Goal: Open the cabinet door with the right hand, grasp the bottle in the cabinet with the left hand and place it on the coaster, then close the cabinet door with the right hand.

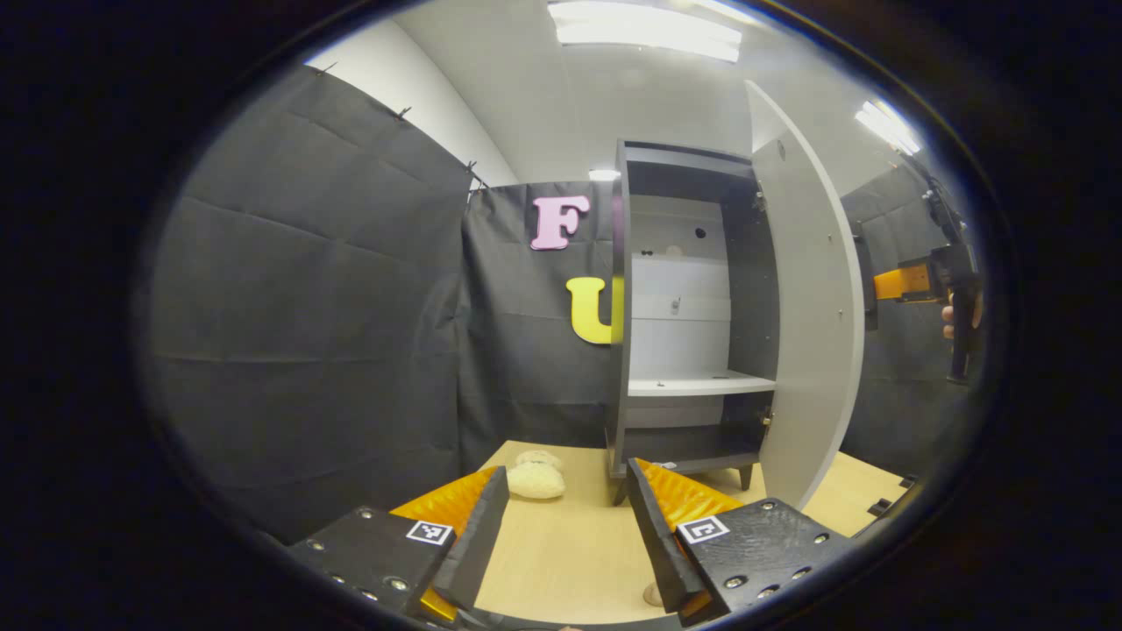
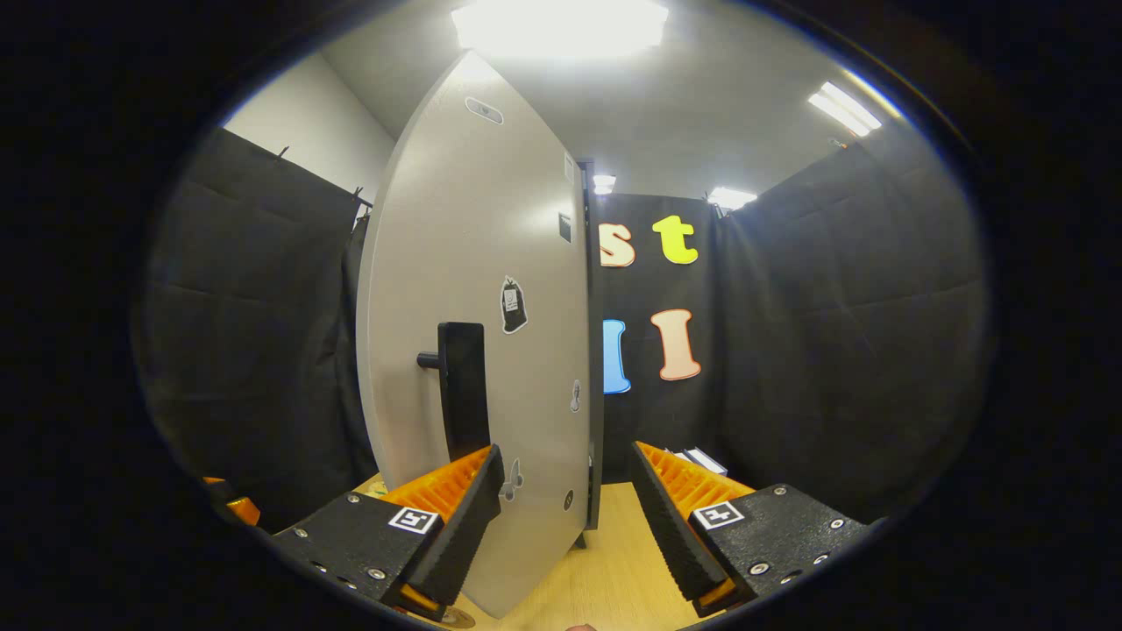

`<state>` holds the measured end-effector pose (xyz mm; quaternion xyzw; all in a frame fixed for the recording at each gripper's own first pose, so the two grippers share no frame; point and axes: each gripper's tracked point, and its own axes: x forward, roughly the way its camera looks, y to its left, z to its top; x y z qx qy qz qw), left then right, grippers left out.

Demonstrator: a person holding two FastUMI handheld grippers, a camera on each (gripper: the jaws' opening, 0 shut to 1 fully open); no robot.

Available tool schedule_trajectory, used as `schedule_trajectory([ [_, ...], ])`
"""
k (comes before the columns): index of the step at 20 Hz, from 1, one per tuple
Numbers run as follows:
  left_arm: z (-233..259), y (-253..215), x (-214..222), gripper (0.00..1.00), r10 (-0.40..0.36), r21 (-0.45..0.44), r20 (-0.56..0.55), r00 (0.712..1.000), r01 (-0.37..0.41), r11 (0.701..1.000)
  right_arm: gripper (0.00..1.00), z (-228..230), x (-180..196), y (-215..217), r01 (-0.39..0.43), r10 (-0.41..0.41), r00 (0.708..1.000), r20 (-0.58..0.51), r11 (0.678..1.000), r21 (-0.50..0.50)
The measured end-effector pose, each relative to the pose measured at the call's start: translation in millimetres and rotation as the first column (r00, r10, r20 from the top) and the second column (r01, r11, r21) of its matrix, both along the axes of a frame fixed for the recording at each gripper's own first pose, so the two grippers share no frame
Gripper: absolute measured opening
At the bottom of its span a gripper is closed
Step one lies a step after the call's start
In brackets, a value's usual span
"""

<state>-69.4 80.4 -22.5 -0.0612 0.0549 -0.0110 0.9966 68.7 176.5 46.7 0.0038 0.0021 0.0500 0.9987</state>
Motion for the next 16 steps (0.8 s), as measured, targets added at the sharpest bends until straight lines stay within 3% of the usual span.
schedule_trajectory([
  [3, 1, 11, -3, 0.74, 0.025, 0.007, 0.003, 1.0, -0.025, 1.0, 0.9, 1, 6, 16, -0.028, 0.028, 1.0, 0.007, 1.0, 0.0],
  [4, 1, 13, -5, 0.81, 0.033, 0.01, 0.003, 0.999, -0.033, 0.999, 0.9, 2, 10, 22, -0.036, 0.036, 0.999, 0.011, 0.999, 0.001],
  [16, 1, 38, -14, 0.74, 0.106, 0.042, -0.007, 0.994, -0.105, 0.994, 0.92, 1, 46, 93, -0.166, 0.166, 0.986, 0.025, 0.986, 0.01],
])
